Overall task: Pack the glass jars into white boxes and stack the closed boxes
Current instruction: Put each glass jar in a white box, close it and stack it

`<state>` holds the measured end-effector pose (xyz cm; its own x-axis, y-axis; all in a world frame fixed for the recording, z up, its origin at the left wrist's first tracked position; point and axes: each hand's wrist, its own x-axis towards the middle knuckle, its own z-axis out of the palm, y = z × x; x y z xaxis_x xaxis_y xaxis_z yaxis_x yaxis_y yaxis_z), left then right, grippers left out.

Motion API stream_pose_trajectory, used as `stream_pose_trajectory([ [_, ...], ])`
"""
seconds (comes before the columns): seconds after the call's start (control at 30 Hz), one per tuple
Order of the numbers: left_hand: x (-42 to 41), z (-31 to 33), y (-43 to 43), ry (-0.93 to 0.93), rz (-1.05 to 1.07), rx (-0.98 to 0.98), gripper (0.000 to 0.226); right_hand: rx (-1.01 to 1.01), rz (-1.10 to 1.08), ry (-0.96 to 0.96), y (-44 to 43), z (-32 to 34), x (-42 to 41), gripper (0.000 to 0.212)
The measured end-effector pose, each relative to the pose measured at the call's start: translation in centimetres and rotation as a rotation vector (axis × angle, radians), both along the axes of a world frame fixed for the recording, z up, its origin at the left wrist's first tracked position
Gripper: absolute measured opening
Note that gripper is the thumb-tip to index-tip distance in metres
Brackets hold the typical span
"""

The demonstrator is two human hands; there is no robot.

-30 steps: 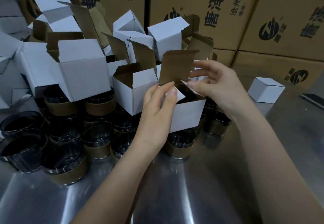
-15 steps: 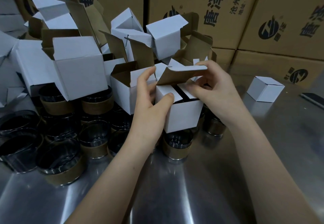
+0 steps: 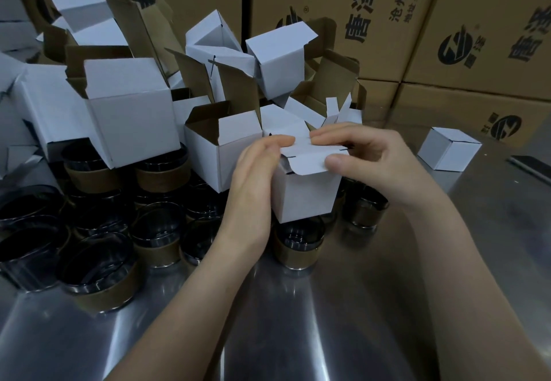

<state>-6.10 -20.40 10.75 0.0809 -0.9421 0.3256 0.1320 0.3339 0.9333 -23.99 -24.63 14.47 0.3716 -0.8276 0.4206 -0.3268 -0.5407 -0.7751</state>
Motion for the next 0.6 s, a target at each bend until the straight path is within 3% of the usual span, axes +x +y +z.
stream_pose_trajectory([
  [0.13, -0.06, -0.23, 0.12, -0.146, -0.003, -0.012, 0.038, -0.013, 0.01, -0.017, 0.04, 0.06, -0.02, 0.031],
  [0.6, -0.09, 0.01, 0.25, -0.142, -0.032, -0.047, 0.027, -0.052, 0.009, -0.073, -0.1, -0.22, 0.47, 0.027],
])
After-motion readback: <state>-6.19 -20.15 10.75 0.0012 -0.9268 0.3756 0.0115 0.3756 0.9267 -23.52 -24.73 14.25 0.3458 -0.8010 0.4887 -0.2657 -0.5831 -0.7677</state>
